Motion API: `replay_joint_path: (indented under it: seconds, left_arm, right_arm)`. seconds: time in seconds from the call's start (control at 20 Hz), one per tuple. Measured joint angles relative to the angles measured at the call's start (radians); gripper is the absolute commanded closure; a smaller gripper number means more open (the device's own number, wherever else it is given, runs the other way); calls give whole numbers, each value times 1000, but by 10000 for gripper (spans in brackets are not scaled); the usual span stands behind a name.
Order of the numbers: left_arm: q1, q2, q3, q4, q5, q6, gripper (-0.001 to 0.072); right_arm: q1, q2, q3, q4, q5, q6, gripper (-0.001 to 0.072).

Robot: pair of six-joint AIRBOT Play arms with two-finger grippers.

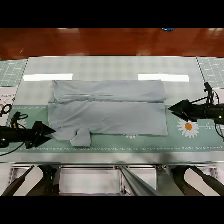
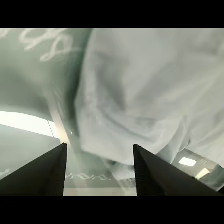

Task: Fold the shirts.

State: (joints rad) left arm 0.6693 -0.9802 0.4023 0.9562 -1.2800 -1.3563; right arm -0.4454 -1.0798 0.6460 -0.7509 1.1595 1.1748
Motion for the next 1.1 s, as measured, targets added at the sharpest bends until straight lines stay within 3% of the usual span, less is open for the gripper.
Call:
replay_joint_path:
  seconds: [0.35,0.55,0.6,0.65,0.7,0.9,1.1]
  left_arm:
    - [4,23,-76,-30,43,4,203]
    - [-80,0,-86,-57,79,14,204]
    - [-116,-13,-87,-60,91,16,275]
    - [-150,-26,-87,-63,111,18,615]
    - [-183,-38,-87,-55,146,22,680]
    - [-249,-58,-69,-55,172,36,681]
    - [-268,-61,-38,-42,183,44,680]
  right_arm:
    - [-5,31,-43,50,-1,-28,297]
    - [-5,34,-47,90,-17,-31,297]
    - [-5,34,-47,96,-20,-31,297]
    - [-5,33,-47,101,-23,-31,297]
    - [-6,34,-47,105,-26,-32,297]
    - [-51,34,-47,83,-10,-30,298]
    - [-92,34,-70,-136,80,74,298]
